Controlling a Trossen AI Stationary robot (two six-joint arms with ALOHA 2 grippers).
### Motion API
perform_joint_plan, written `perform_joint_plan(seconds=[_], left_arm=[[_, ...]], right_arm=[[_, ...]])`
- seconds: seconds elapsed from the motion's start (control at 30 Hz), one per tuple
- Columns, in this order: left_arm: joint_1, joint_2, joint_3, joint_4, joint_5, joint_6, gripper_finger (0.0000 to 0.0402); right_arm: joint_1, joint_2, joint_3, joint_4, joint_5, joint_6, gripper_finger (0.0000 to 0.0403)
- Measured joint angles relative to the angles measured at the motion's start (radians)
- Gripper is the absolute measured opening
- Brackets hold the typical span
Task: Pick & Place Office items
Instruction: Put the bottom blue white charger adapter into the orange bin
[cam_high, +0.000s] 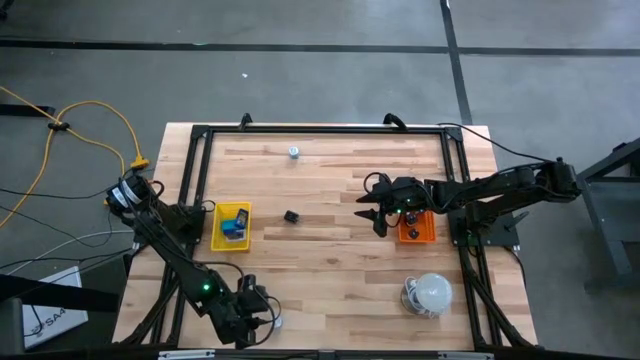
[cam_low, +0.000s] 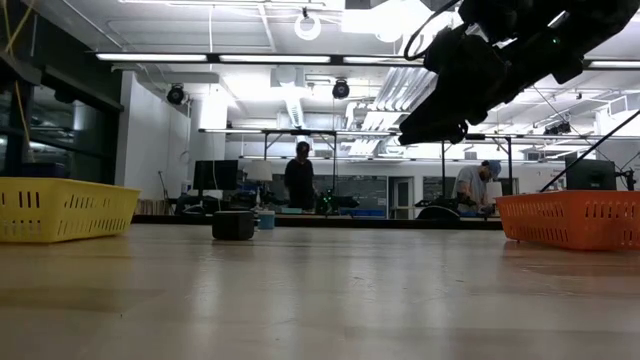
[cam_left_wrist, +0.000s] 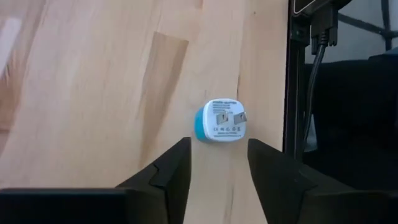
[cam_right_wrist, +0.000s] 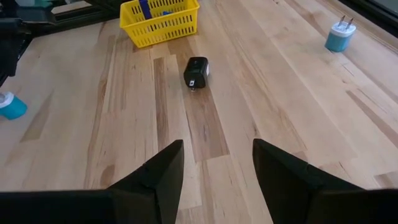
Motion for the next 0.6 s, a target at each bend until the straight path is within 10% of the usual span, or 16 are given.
perform_joint_plan(seconds=[0.6], left_arm=[[-0.044, 0.014, 0.000, 0.010, -0.122, 0.075, 0.0160]], right_arm=[[0.000, 0.000, 0.000, -0.014, 0.000, 0.000, 0.0178]])
